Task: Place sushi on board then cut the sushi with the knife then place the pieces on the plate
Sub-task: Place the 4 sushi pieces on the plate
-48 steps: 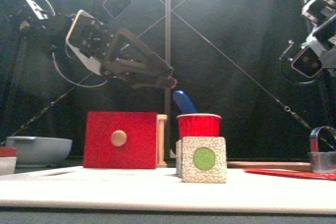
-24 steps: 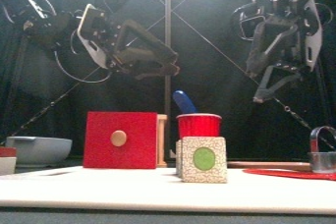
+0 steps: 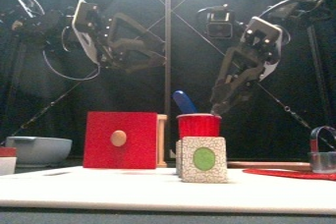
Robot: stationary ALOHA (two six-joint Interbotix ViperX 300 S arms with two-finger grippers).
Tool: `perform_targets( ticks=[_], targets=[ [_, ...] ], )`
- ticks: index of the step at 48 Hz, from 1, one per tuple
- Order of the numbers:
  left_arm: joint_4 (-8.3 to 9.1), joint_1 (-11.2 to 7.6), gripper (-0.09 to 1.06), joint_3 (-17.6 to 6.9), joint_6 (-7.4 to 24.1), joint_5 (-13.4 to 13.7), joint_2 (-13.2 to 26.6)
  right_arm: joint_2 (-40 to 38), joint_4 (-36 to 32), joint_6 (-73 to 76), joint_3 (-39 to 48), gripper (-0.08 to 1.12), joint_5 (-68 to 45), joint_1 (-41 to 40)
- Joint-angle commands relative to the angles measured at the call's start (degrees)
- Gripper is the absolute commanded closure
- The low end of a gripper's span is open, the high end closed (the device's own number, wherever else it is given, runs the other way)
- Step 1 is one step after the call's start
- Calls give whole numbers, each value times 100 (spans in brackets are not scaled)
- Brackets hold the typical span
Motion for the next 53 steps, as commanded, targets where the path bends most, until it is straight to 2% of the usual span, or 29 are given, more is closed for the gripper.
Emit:
perform_targets(
  ticks=[1,7,22,29,44,53],
  targets=[
    [-44,114,8,255,9,-53,-369,141,229,-237,-255,10,-35,-44],
    [-53,158,8,483,0,-53,-545,483,396,-352,-439,10,-149,-18],
    [-62,176,8,747,-26,0,-580,940,545,-343,-642,10,-299,-35],
    [-211,167,8,773,-18,9,-580,1011,598,-343,-633,10,-299,-53],
    [-343,141,8,809,-18,18,-580,1055,817,-343,-624,13,-290,-97],
    [-352,141,8,817,-18,18,-580,1116,817,-343,-650,20,-290,-62]
  ],
)
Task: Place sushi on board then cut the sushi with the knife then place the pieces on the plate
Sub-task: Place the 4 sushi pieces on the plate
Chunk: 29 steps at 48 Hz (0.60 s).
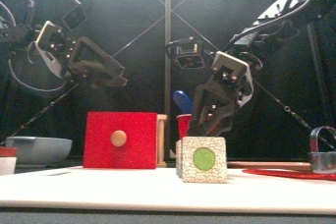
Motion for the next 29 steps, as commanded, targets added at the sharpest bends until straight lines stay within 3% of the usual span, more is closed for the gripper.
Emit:
perform_targets(
  ticks=[1,17,29],
  targets=[
    [-18,-9,8,-62,9,-26,-53,-79,9,0,-123,21,-18,0],
    [-167,-9,8,-35,18,62,-53,-167,35,0,-114,41,123,0],
    [-176,26,8,-35,18,62,-62,-1310,510,9,255,42,1494,229]
  ],
)
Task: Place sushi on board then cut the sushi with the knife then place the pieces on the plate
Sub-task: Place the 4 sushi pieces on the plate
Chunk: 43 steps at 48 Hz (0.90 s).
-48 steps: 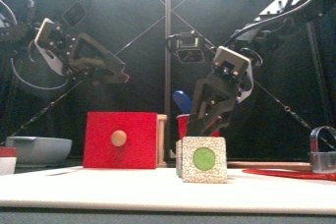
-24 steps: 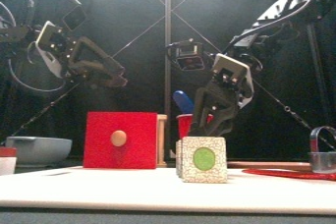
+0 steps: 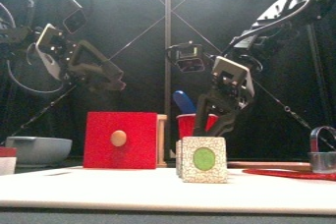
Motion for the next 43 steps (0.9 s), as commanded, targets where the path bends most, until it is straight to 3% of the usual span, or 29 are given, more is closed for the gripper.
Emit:
perform_targets(
  ticks=[1,11,18,32,43],
  targets=[
    [-9,35,8,-62,18,-26,-53,-809,299,26,158,42,589,141],
    [-9,53,8,-62,26,-18,-53,-1705,1134,88,765,42,1266,105],
    [-9,70,8,-97,18,-26,-53,-1995,1037,88,1081,43,1354,-606],
    [0,26,8,-123,18,-26,-53,-1688,1213,176,976,42,1107,-2391],
    [9,9,8,-105,18,-26,-53,-1160,896,905,905,41,791,-2804]
  ],
)
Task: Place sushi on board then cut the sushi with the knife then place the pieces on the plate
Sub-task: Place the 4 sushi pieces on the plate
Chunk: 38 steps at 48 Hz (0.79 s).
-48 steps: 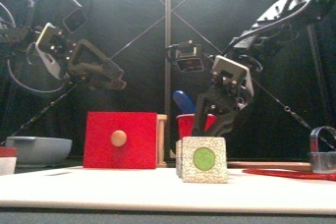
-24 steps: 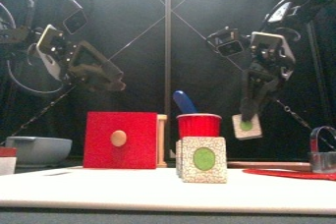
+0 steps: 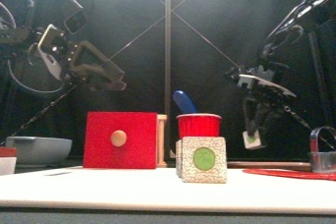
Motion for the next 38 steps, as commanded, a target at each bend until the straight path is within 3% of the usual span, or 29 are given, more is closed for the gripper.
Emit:
perform_targets(
  ticks=[1,14,21,28,38],
  targets=[
    [9,-18,8,-88,9,-35,-44,149,-176,334,-149,41,-132,-105],
    [105,-35,8,-79,9,-35,-44,729,-598,914,-360,37,-492,-105],
    [132,-105,8,-53,-9,-35,-44,835,-642,914,-457,27,-492,-79],
    [132,-105,8,-26,-26,-26,-44,817,-624,914,-431,16,-466,-79],
    [123,-105,8,-53,-35,-35,-44,334,-642,826,-396,15,185,62]
  ],
)
